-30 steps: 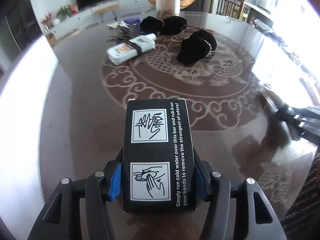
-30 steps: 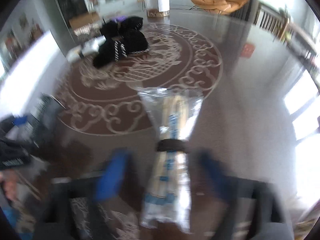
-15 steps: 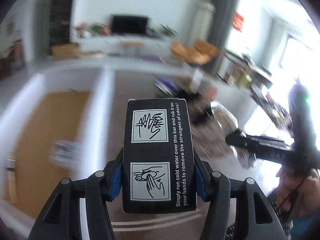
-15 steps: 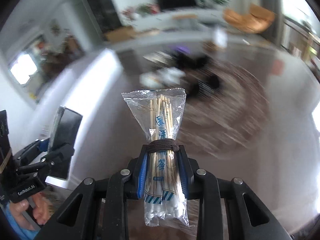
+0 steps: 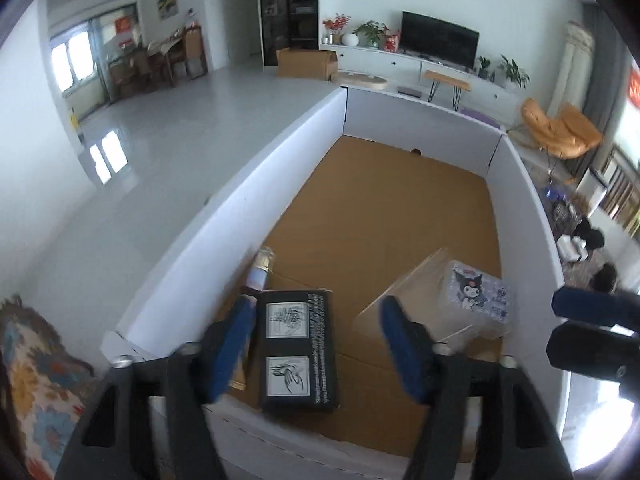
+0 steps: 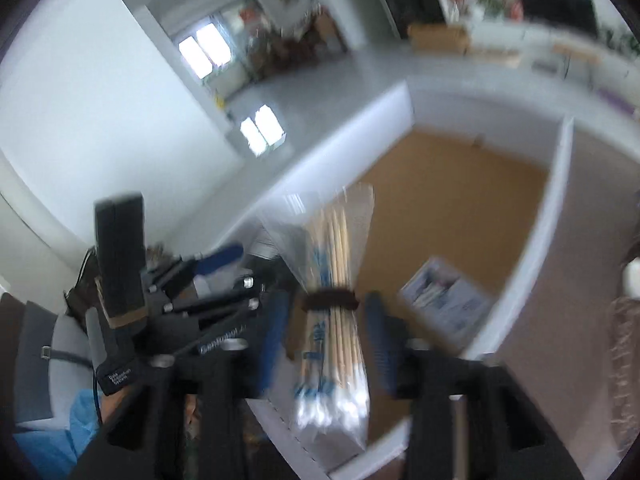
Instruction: Organize objects
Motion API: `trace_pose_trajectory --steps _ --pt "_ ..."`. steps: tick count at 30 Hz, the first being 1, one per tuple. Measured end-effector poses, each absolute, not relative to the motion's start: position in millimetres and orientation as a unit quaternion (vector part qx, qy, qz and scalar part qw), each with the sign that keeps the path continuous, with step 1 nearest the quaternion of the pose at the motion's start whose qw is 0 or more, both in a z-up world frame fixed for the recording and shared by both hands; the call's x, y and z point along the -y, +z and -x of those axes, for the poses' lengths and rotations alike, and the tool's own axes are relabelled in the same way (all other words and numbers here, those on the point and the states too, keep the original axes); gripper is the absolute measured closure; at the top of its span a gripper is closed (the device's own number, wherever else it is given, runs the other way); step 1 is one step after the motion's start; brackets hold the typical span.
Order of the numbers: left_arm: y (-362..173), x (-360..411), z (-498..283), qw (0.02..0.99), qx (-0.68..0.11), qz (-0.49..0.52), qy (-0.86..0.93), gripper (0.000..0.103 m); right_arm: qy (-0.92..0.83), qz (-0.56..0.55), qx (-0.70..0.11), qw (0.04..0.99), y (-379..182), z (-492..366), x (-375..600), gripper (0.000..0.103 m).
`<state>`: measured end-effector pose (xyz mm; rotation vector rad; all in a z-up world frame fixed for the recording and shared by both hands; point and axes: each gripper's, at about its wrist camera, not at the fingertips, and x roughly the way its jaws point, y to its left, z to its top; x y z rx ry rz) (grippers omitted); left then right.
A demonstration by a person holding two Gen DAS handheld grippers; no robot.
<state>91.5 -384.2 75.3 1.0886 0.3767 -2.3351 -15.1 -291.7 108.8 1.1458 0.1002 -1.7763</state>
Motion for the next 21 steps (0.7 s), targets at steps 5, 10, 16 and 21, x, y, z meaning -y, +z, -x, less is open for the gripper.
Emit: trace_pose_trajectory --steps 5,10,16,21 --pt "93 352 -81 0.236 -0.140 -0.365 -0.890 0.024 -0.773 -0.428 -0.027 0.467 109 13 247 0.024" --pt "127 263 -67 0.117 -0.103 -0.334 -0.929 0.022 -0.855 -0.367 -0.003 0.368 102 34 144 0.007" --pt "109 127 -32 -0.086 -0.083 -0.379 -0.918 0.000 -0.909 -0.392 -0.058 0.128 13 47 -14 0.007" --pt "24 76 44 -0.066 -0.057 -0.453 -0.887 0.000 -0.898 -0.433 -0.055 0.053 -24 55 -86 0.007"
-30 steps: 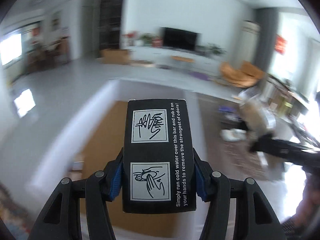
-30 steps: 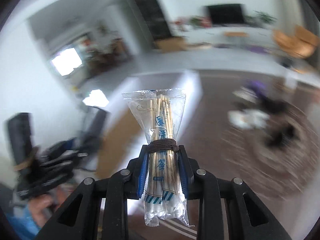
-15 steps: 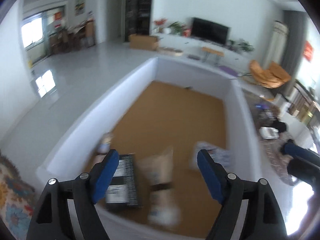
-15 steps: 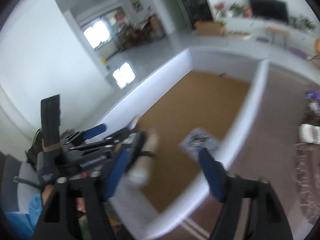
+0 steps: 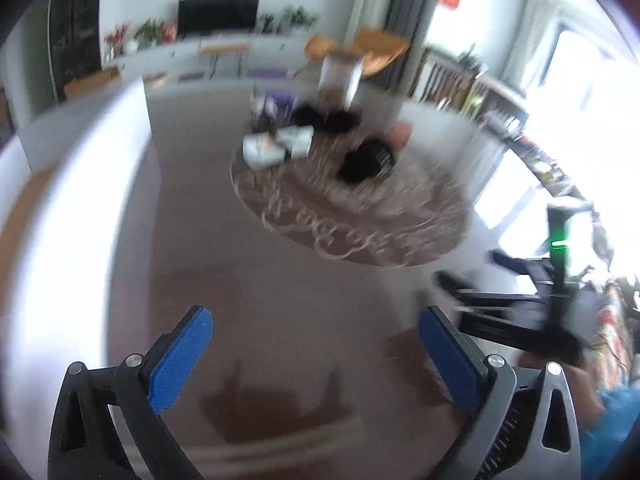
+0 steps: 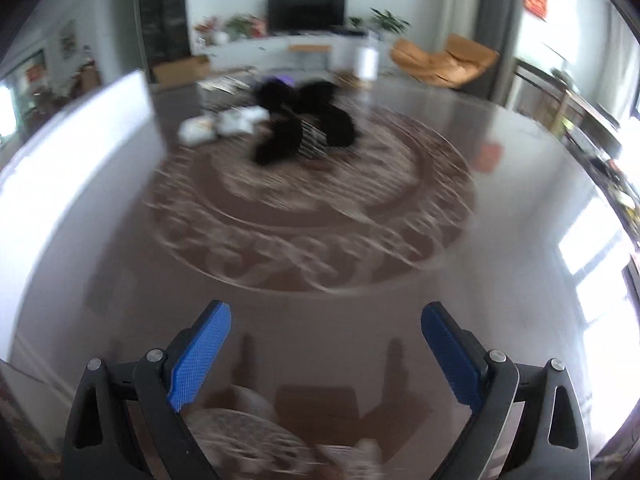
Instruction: Organize objects
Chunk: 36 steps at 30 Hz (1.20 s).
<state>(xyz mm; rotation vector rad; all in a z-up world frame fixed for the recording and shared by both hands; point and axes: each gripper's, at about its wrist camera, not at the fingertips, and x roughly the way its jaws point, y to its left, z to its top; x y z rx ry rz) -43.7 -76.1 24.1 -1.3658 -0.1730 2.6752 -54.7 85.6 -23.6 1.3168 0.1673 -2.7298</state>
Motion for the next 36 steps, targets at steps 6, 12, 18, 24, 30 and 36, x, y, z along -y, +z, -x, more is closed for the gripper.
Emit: trace_pose_trajectory --steps 6,12,18,24,30,36 --pt "-15 67 97 0.013 0.062 0.473 0.879 0.000 -0.886 -0.457 -0.051 0.054 -36 77 -95 0.005" --pt "-30 59 106 -0.021 0.008 0.477 0.879 0.000 -0.886 -0.459 -0.035 0.054 -32 82 -84 0.000" --pt "-31 60 103 -0.030 0.014 0.456 0.889 0.000 -0.888 -0.456 -0.034 0.048 -33 83 -83 0.000" --pt "-33 60 107 -0.030 0.013 0.456 0.889 0.000 -0.888 -0.456 -0.034 0.049 -33 83 -83 0.000" --pt "-32 60 106 -0.030 0.013 0.456 0.889 0.000 -0.888 -0.456 -0.034 0.049 -33 84 -83 0.000" --pt "-32 61 106 -0.030 0.013 0.456 0.889 0.000 -0.888 -0.456 -0.034 0.048 -33 84 -83 0.000"
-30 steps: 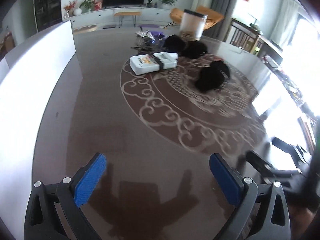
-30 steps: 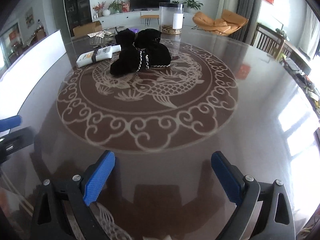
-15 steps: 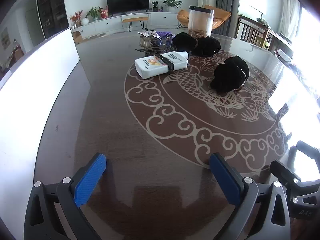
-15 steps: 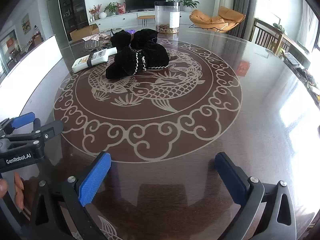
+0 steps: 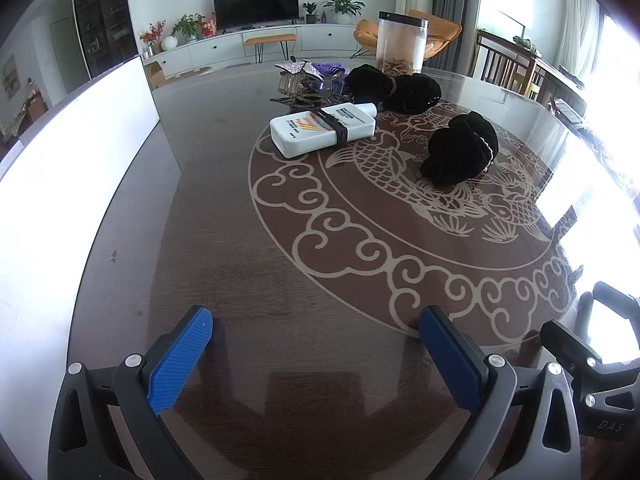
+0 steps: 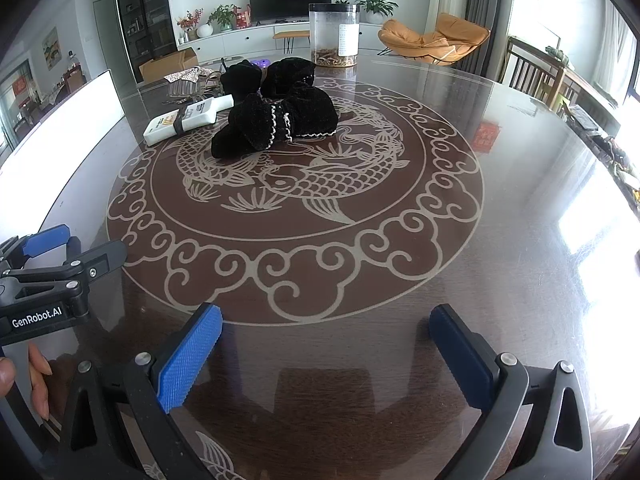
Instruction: Organize objects
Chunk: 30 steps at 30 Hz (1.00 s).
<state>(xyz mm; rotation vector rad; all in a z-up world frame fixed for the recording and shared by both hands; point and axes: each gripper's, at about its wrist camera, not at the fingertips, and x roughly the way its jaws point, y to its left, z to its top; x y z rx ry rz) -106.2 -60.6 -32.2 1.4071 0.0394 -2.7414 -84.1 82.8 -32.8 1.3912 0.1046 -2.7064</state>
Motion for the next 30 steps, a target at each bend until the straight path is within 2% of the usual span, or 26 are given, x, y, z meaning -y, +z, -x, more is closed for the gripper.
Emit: trace_pose_trajectory --steps 30 --pt "-33 68 113 0.009 -0.003 -0.457 -0.889 0.000 -0.888 -0.456 -0.034 0.049 -32 85 -83 0.000"
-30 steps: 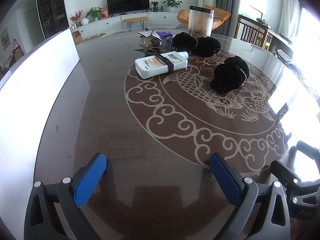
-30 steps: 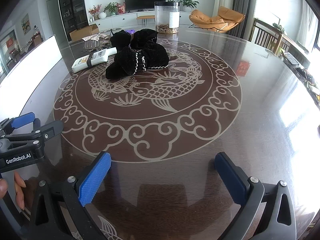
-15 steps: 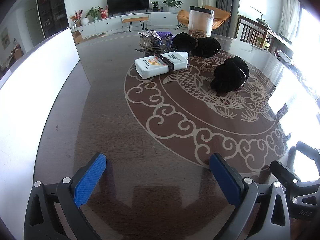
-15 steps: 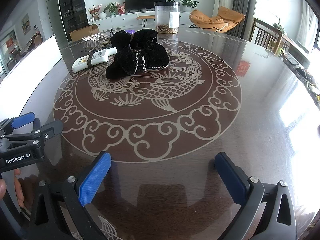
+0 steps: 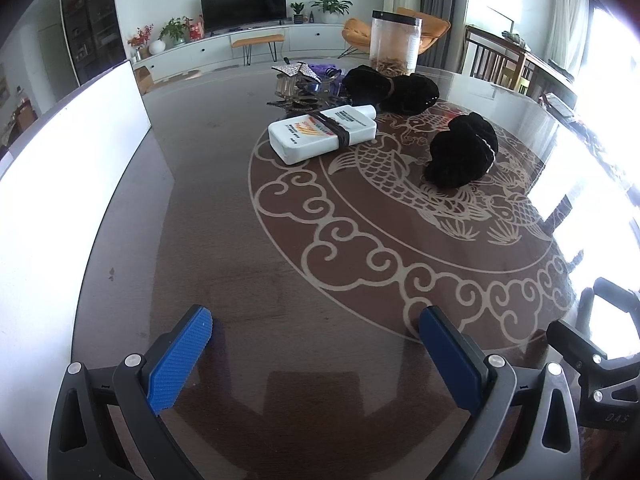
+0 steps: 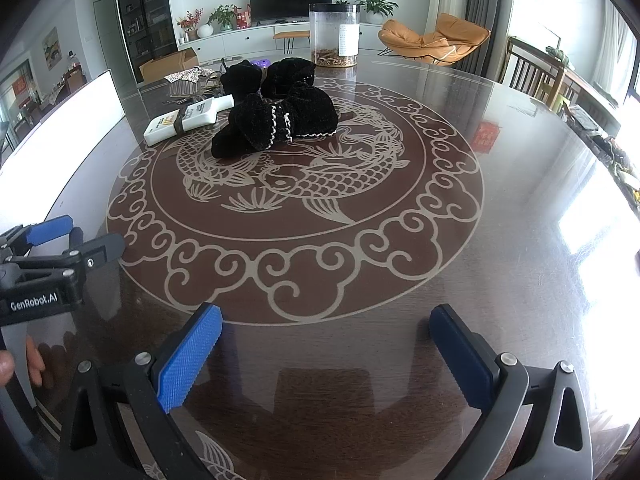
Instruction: Organize objects
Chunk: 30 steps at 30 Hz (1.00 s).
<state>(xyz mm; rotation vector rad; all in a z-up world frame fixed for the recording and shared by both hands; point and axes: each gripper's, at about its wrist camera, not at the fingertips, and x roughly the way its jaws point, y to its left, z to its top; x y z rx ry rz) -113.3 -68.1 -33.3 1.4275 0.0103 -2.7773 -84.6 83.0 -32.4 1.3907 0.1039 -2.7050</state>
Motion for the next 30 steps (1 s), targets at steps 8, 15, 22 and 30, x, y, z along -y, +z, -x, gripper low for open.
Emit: trace_pose_trajectory --steps 8,15,22,30 --pt "-32.8 67.7 112.7 0.009 -0.003 -0.457 -0.889 0.000 -0.888 -0.456 -0.034 0.049 -32.5 84.9 -82.9 0.000" --pt "-32.6 67.4 112.3 0.010 -0.003 -0.457 -0.889 0.000 -0.888 -0.456 -0.034 0.049 -32.4 84.8 -83.0 0.000" --pt "-32.3 67.0 112.0 0.010 -0.003 -0.457 -0.889 0.000 -0.888 -0.456 -0.034 0.049 -32.3 84.9 -83.0 0.000" --pt "-32.7 67.2 110.6 0.000 0.002 -0.458 -0.889 0.000 -0.888 -0.456 -0.034 0.050 -32.3 85.0 -83.1 0.000"
